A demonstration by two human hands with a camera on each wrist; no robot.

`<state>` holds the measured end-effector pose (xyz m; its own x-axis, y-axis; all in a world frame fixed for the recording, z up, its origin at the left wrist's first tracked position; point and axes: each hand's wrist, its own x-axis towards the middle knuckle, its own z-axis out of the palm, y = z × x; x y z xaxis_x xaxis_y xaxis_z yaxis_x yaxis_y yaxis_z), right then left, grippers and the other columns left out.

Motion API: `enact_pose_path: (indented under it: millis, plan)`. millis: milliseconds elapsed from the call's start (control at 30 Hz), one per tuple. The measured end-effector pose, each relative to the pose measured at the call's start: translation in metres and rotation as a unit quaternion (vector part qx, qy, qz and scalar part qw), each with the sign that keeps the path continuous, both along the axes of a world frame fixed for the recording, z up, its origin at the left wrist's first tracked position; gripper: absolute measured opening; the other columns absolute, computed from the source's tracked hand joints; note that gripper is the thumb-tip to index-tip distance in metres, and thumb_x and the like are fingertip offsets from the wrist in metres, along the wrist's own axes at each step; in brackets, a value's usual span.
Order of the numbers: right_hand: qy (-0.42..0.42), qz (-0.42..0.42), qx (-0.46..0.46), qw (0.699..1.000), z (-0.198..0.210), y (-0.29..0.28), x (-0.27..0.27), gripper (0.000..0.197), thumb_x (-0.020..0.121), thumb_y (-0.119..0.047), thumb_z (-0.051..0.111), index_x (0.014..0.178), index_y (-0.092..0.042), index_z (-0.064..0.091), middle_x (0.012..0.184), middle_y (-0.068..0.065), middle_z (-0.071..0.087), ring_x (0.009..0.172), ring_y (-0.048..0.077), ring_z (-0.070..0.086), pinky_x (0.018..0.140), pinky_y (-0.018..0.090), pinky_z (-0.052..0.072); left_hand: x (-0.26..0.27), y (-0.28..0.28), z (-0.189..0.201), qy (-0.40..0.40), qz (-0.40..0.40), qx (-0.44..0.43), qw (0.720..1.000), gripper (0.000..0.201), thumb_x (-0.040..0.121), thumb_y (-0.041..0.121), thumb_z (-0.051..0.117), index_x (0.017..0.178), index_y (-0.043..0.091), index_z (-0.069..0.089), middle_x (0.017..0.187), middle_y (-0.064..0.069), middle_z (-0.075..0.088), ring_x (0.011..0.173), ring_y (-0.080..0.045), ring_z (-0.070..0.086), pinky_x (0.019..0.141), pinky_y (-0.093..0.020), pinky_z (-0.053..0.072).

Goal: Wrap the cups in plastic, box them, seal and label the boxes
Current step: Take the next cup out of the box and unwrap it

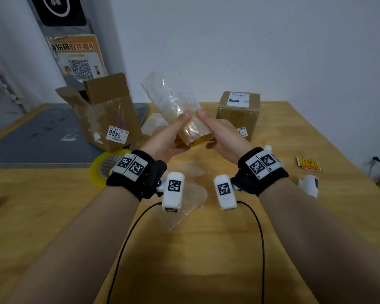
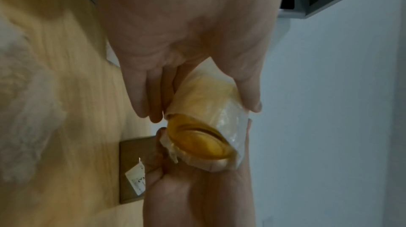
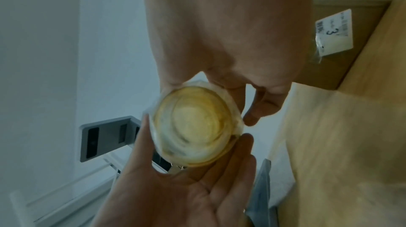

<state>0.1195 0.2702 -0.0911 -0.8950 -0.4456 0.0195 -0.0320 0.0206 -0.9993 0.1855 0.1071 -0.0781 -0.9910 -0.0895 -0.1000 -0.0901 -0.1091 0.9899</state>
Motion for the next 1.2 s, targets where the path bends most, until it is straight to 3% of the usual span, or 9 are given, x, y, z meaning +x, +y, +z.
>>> enact_pose_path:
  millis: [200, 367, 533, 667, 833, 967, 1067, 1133, 1200]
  plan:
    - [0.049, -0.022, 0.069, 0.996, 0.010, 0.006, -0.003, 0.072, 0.091, -0.075, 0.054, 0.129, -0.017, 0.070, 0.123, -0.001, 0.074, 0.104, 0.010, 0.066, 0.081, 0.029, 0.044, 0.000, 0.011, 0.000, 0.038, -0.011, 0.030, 0.999, 0.060, 0.075, 0.058, 0.075, 0.125, 0.026, 0.066, 0.116, 0.003, 0.077, 0.111, -0.014, 0.072, 0.092, -0.033, 0.057]
    - [0.041, 0.002, 0.133, 0.990, 0.006, 0.012, -0.002, 0.063, 0.098, -0.070, 0.045, 0.128, -0.020, 0.069, 0.123, -0.005, 0.073, 0.111, 0.010, 0.064, 0.088, 0.033, 0.043, -0.006, 0.011, -0.019, 0.021, -0.016, 0.068, 0.997, 0.067, 0.076, 0.052, 0.077, 0.134, 0.022, 0.063, 0.122, 0.000, 0.075, 0.118, -0.020, 0.069, 0.098, -0.041, 0.057]
    - [0.094, 0.041, 0.213, 0.972, 0.005, 0.017, 0.001, 0.059, 0.104, -0.062, 0.038, 0.105, -0.013, 0.071, 0.098, 0.006, 0.066, 0.087, 0.010, 0.054, 0.076, 0.027, 0.040, -0.014, 0.011, -0.039, 0.029, -0.015, 0.072, 0.997, 0.059, 0.085, 0.039, 0.079, 0.137, 0.016, 0.061, 0.126, -0.004, 0.073, 0.118, -0.019, 0.069, 0.098, -0.040, 0.056]
    - [0.113, -0.021, 0.224, 0.968, 0.012, 0.025, -0.008, 0.052, 0.096, -0.054, 0.064, 0.140, -0.026, 0.057, 0.128, -0.009, 0.061, 0.107, 0.012, 0.063, 0.084, 0.037, 0.058, -0.015, 0.009, -0.047, 0.038, 0.005, 0.018, 0.999, 0.061, 0.082, 0.034, 0.080, 0.136, 0.015, 0.061, 0.123, 0.000, 0.074, 0.117, -0.016, 0.069, 0.085, -0.032, 0.060]
    - [0.265, -0.072, 0.117, 0.954, 0.040, 0.021, -0.012, 0.035, 0.090, -0.042, 0.078, 0.123, -0.037, 0.067, 0.121, -0.014, 0.068, 0.104, 0.003, 0.068, 0.090, 0.023, 0.055, -0.009, 0.009, -0.050, -0.009, 0.003, -0.080, 0.997, 0.046, 0.074, 0.043, 0.084, 0.114, 0.020, 0.076, 0.110, 0.005, 0.078, 0.111, -0.014, 0.070, 0.106, -0.048, 0.052]
    - [0.300, -0.043, 0.221, 0.927, 0.053, 0.008, -0.001, 0.025, 0.094, -0.041, 0.073, 0.111, -0.023, 0.078, 0.102, -0.015, 0.072, 0.088, 0.001, 0.067, 0.076, 0.022, 0.049, -0.001, 0.014, -0.045, -0.009, -0.001, -0.108, 0.994, 0.030, 0.083, 0.031, 0.082, 0.112, 0.023, 0.075, 0.103, 0.006, 0.079, 0.101, -0.014, 0.074, 0.099, -0.044, 0.057]
    - [0.314, 0.015, 0.298, 0.901, 0.055, 0.006, 0.010, 0.049, 0.102, -0.046, 0.059, 0.065, -0.014, 0.056, 0.060, 0.001, 0.049, 0.055, 0.020, 0.043, 0.057, 0.038, 0.035, 0.002, 0.016, -0.042, 0.027, 0.000, -0.123, 0.992, 0.028, 0.082, 0.018, 0.083, 0.108, 0.020, 0.074, 0.096, 0.003, 0.080, 0.092, -0.012, 0.076, 0.083, -0.033, 0.059]
    - [0.290, 0.035, 0.331, 0.897, 0.057, 0.008, 0.014, 0.059, 0.105, -0.050, 0.049, 0.064, -0.009, 0.050, 0.057, -0.002, 0.037, 0.054, 0.017, 0.037, 0.059, 0.033, 0.030, 0.002, 0.013, -0.042, 0.047, 0.020, -0.147, 0.988, 0.034, 0.077, 0.018, 0.087, 0.108, 0.018, 0.074, 0.095, 0.006, 0.080, 0.090, -0.008, 0.075, 0.080, -0.028, 0.056]
    - [0.271, 0.044, 0.379, 0.884, 0.059, 0.010, 0.015, 0.063, 0.107, -0.052, 0.041, 0.074, -0.002, 0.060, 0.061, -0.001, 0.044, 0.059, 0.016, 0.046, 0.072, 0.033, 0.034, 0.003, 0.009, -0.044, 0.059, 0.034, -0.172, 0.983, 0.053, 0.065, 0.029, 0.093, 0.113, 0.019, 0.072, 0.099, 0.006, 0.079, 0.093, -0.009, 0.074, 0.085, -0.033, 0.059]
